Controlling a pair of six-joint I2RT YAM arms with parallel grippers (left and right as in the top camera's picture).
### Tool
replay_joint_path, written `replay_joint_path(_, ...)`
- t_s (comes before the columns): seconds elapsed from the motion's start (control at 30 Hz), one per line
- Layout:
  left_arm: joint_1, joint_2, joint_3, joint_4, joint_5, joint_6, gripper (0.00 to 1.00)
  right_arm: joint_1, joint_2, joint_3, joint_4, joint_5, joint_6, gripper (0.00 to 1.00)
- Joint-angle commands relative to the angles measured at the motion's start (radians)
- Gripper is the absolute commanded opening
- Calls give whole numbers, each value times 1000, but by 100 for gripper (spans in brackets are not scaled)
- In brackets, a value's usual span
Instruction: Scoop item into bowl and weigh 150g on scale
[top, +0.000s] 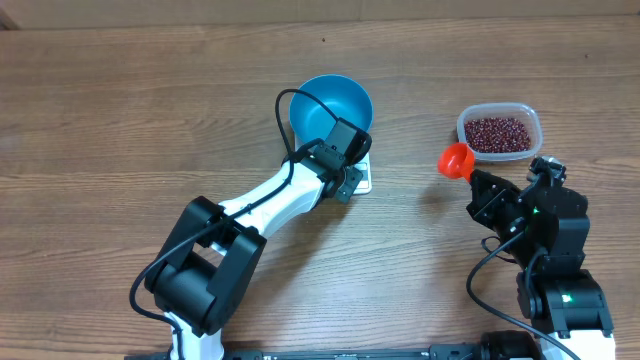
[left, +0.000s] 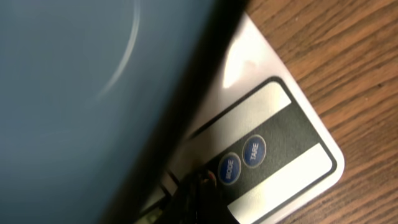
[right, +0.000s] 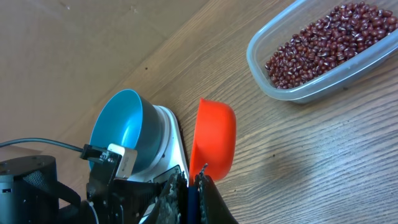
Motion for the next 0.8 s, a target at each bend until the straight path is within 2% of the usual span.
replay_joint_path(0.0,-1,26,-15,13,-6,16,4,-3,-3,37,9,16,-1,4)
replay_joint_path(0.77,0,26,-16,10,12,16,4,-3,-3,37,9,13,-2,4)
